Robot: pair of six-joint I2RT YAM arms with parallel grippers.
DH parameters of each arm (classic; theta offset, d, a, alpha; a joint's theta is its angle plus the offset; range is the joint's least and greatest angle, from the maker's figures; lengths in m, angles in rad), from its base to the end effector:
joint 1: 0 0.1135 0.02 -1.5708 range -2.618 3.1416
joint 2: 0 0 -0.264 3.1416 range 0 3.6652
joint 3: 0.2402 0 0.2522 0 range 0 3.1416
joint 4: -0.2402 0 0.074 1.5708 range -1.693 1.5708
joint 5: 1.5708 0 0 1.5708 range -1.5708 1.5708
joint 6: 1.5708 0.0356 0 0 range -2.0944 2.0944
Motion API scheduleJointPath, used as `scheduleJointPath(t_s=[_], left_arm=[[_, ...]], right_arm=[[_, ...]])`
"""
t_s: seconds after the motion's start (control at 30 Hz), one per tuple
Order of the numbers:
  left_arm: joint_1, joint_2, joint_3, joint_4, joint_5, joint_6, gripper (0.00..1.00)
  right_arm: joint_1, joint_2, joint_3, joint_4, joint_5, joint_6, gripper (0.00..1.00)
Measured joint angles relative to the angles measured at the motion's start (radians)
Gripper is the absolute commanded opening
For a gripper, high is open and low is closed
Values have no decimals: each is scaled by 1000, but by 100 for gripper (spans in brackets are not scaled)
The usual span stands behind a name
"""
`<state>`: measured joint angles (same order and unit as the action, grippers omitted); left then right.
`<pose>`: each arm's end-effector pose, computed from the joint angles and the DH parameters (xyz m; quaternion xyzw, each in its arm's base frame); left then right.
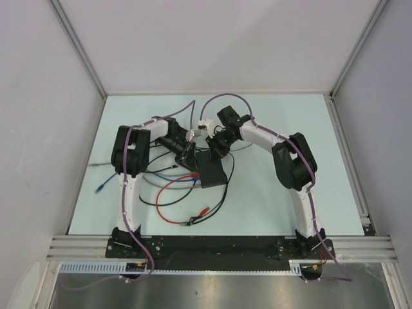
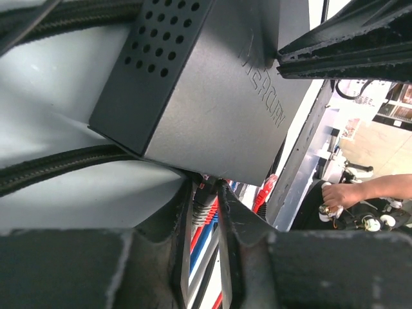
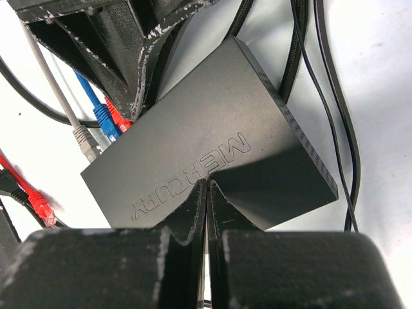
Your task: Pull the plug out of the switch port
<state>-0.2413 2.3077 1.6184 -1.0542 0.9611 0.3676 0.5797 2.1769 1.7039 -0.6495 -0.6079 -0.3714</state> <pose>0.3896 -0.1259 0.1065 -0.2268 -0.8548 0.4645 0.0473 0.3742 0.2693 0.1793 -0.4851 0.7966 0.3123 0.1806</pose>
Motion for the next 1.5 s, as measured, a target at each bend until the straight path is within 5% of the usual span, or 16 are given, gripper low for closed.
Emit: scheduleJointPath(t_s=[0.2, 1.0, 1.5], left_arm=[[-3, 0, 0, 0, 0, -3, 0], [-36, 29, 80, -63, -45, 8, 0], [-15, 6, 5, -10, 9, -1, 0]], right_arm=[[0, 0, 0, 1, 0, 0, 0], [5, 0, -1, 10, 10, -4, 0], [33, 0, -11, 29, 26, -27, 0]])
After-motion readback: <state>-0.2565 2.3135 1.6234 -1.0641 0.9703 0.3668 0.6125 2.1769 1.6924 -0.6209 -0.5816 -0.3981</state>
